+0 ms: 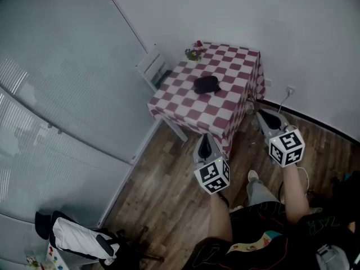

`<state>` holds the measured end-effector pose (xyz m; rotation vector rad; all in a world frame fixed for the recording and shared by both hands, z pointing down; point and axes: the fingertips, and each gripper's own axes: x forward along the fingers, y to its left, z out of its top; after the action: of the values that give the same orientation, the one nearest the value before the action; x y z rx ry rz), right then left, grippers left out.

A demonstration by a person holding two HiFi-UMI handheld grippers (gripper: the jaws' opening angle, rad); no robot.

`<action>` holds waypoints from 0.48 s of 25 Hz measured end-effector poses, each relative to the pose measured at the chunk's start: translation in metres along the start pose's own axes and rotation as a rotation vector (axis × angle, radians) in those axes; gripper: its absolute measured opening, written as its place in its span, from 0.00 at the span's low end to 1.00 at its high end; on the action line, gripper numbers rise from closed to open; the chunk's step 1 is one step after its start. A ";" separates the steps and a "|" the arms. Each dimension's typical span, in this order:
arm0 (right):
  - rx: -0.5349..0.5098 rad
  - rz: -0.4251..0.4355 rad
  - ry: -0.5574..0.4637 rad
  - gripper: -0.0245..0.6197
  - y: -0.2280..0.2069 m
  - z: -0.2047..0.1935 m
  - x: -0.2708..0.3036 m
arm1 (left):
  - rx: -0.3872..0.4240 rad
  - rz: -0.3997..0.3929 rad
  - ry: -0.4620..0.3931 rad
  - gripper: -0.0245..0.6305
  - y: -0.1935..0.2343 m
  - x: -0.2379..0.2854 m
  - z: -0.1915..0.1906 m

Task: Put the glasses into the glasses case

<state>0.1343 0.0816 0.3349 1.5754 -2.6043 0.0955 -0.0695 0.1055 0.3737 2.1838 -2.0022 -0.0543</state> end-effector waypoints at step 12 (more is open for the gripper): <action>0.065 0.017 0.106 0.07 -0.040 -0.052 0.049 | 0.042 0.086 0.183 0.05 0.018 0.046 -0.064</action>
<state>0.1493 0.0252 0.3926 1.5242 -2.5580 0.2596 -0.0735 0.0649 0.4436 2.0409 -2.0077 0.1938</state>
